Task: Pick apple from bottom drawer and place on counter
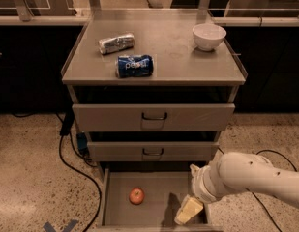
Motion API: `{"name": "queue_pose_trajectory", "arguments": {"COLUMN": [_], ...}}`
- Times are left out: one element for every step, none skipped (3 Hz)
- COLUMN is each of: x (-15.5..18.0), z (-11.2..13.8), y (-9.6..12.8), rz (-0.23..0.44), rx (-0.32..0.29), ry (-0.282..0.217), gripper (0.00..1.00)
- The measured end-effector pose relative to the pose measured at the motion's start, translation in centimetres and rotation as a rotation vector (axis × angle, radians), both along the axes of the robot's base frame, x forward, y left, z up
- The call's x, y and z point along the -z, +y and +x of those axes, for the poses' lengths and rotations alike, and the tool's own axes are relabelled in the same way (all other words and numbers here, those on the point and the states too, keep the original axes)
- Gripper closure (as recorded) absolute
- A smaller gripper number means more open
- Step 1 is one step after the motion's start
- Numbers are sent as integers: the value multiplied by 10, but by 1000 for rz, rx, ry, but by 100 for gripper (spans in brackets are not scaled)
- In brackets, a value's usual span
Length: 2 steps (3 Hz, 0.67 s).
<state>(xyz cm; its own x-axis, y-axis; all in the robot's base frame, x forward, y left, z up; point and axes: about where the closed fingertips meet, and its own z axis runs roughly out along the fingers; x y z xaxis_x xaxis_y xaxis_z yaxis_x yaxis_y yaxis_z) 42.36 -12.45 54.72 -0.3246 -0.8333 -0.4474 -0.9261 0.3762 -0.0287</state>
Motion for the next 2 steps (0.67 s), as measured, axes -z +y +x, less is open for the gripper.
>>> {"name": "queue_pose_trajectory", "arguments": {"x": [20, 51], "z": [0, 6], "y": [5, 20], "rz": [46, 71], "rx": [-9, -29], "ry": [9, 20], "gripper": [0, 0]}}
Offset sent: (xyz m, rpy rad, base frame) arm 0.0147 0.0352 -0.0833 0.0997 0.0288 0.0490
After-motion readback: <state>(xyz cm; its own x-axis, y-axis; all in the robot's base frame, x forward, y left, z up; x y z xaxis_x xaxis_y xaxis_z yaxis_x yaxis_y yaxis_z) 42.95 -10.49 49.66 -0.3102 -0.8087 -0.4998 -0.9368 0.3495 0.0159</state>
